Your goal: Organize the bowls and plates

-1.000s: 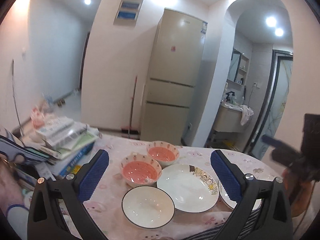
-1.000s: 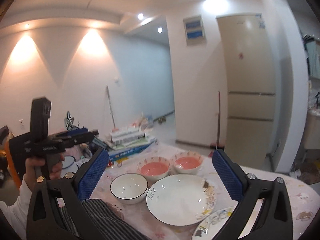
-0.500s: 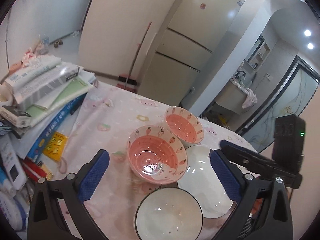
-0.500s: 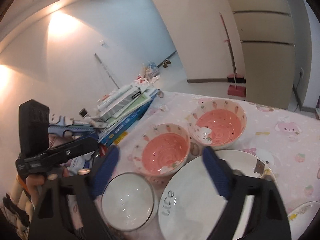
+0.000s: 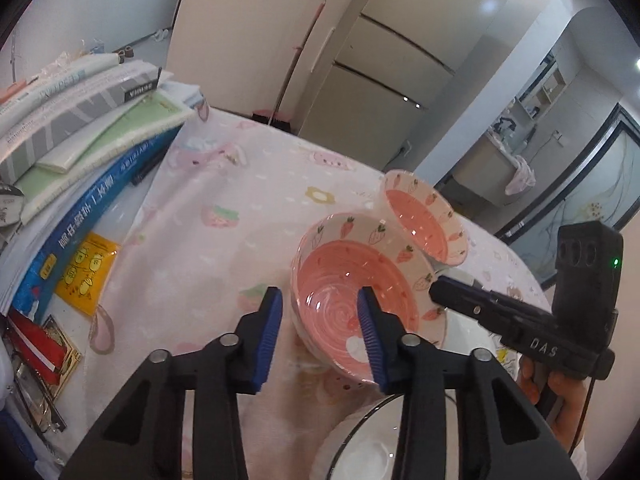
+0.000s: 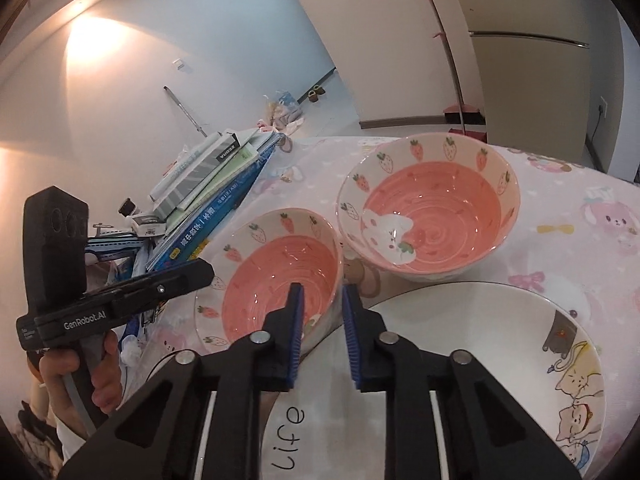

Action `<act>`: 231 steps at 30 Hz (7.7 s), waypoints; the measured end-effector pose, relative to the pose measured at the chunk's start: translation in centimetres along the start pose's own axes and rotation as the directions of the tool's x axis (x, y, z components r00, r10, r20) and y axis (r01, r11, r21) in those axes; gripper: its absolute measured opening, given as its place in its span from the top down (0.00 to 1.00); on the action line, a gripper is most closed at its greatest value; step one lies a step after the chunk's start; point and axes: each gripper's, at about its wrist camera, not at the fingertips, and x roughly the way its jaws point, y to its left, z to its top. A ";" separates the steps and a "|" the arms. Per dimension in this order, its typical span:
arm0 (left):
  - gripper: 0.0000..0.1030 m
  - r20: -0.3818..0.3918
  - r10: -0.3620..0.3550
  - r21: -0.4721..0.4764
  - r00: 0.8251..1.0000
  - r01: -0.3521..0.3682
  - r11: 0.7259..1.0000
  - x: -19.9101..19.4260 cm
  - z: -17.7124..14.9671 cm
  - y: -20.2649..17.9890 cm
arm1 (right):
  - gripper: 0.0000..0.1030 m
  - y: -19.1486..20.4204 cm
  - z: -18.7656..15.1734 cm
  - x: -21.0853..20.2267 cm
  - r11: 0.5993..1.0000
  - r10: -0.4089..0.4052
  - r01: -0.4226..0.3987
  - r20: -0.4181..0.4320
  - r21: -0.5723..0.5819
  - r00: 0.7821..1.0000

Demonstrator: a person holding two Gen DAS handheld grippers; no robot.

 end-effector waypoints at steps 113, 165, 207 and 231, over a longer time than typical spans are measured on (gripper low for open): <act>0.00 -0.049 0.284 0.393 0.957 -0.243 0.887 -10.9 -3.3 -8.0 | 0.21 8.2 -3.2 -6.2 0.915 -0.252 0.146 -0.250 -0.375 0.935; 0.00 -0.127 0.153 0.252 0.980 -0.117 0.961 8.1 9.7 -11.5 | 0.08 -11.5 5.0 -4.4 0.954 0.026 -0.068 0.147 0.291 0.989; 0.93 -0.164 0.137 0.289 0.977 -0.085 0.954 9.1 8.5 -11.8 | 0.91 -10.7 5.0 -1.7 0.991 -0.011 -0.009 0.145 0.135 0.989; 0.93 -0.056 0.152 0.354 0.987 -0.123 0.927 -12.8 -1.1 -13.6 | 0.91 7.5 0.3 -14.1 0.972 -0.063 0.092 0.134 -0.216 0.989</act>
